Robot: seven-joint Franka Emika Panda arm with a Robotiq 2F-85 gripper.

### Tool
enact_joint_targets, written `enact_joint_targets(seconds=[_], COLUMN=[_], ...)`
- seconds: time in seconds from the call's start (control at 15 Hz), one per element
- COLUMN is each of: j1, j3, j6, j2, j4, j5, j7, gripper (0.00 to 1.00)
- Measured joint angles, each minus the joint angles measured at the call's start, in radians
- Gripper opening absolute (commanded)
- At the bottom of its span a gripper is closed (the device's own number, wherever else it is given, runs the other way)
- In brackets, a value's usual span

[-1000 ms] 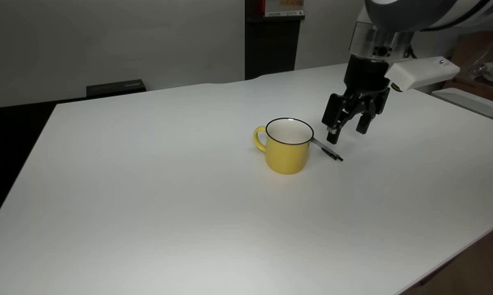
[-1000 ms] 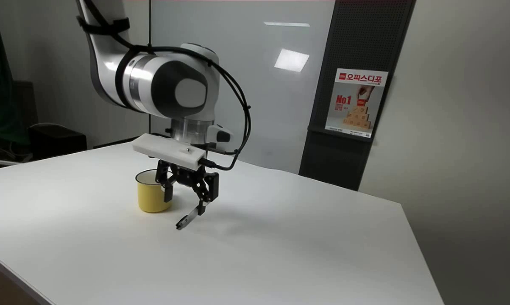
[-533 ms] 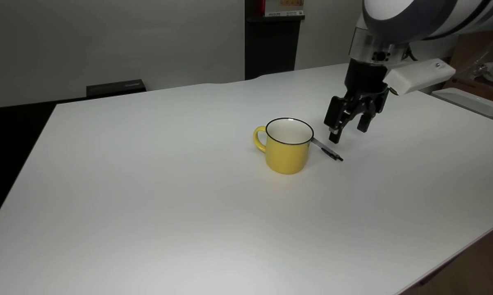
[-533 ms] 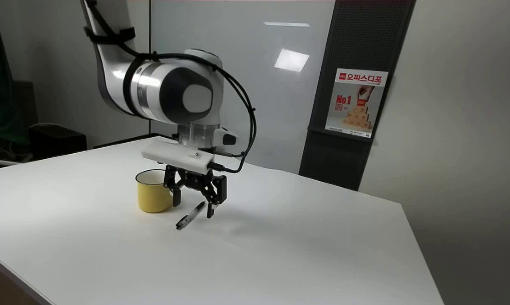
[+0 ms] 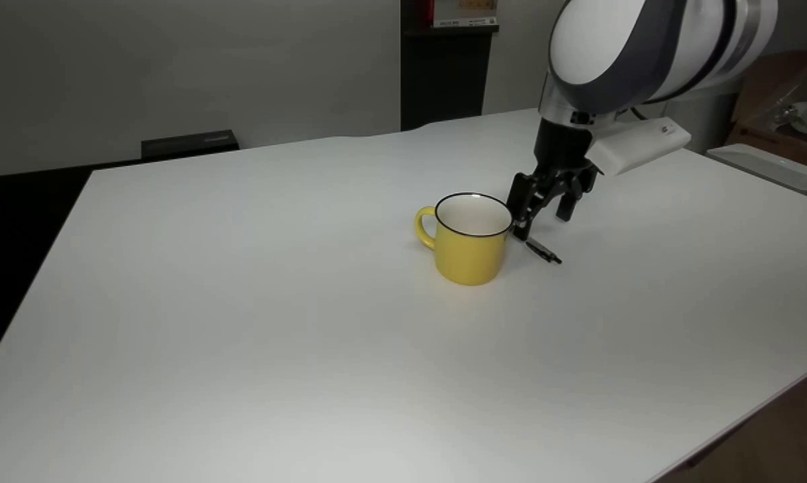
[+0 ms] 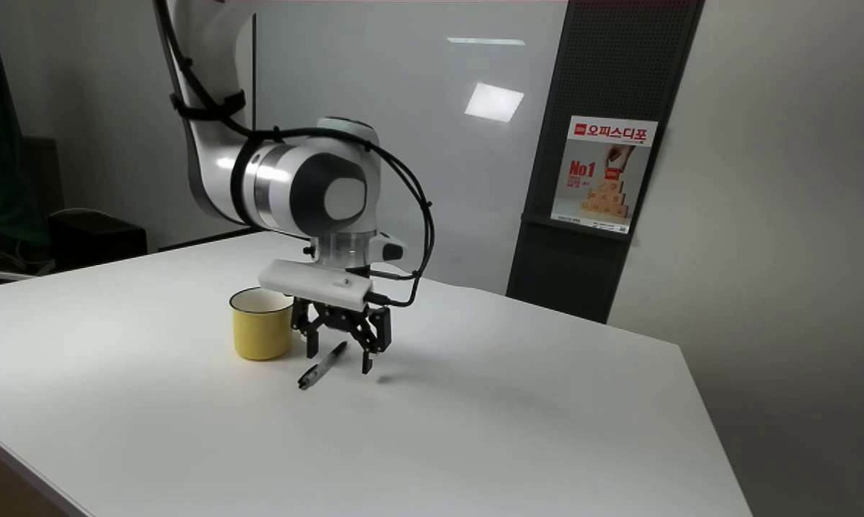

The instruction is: Put the pen in the cup

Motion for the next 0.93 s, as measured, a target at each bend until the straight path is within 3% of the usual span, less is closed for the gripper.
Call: enact_joint_targets(seconds=[0.73,0.93], j1=[0.027,0.024], j3=[0.01,0.011], j6=[0.021,0.021], j2=[0.038,0.041], j4=[0.065,0.065], j5=[0.001,0.001], j7=[0.0,0.0], gripper=[0.05,0.01])
